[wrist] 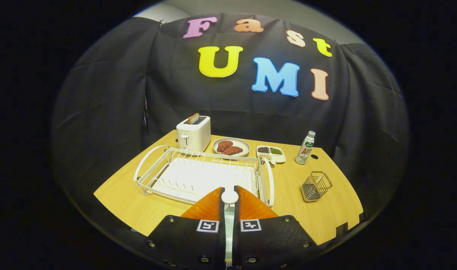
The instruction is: Take the plate from the dish rack, then take the spoon from the basket and place it into the plate.
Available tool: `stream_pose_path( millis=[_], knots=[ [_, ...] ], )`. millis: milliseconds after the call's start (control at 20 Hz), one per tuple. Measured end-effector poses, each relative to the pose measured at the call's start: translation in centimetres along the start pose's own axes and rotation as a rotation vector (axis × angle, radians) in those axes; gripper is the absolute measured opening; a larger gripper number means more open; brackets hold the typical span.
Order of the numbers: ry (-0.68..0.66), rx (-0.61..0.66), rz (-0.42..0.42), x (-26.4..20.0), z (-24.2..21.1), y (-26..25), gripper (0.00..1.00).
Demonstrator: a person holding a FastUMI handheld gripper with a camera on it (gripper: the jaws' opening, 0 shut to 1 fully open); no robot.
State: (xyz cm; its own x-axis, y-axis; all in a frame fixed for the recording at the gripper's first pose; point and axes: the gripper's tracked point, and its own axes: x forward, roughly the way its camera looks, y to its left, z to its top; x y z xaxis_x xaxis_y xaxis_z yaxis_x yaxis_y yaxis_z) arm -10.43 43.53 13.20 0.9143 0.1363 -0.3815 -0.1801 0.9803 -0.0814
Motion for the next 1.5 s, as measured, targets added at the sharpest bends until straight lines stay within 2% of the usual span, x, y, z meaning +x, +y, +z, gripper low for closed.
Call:
stream_pose_path(
  millis=[450,750,1500],
  knots=[
    [0.086,0.056,0.107,0.0,-4.4,3.1,0.07],
    [0.172,0.059,0.130,1.7,-7.9,4.0,0.08],
    [0.190,0.088,0.088,3.3,-8.6,2.2,0.14]
  ],
)
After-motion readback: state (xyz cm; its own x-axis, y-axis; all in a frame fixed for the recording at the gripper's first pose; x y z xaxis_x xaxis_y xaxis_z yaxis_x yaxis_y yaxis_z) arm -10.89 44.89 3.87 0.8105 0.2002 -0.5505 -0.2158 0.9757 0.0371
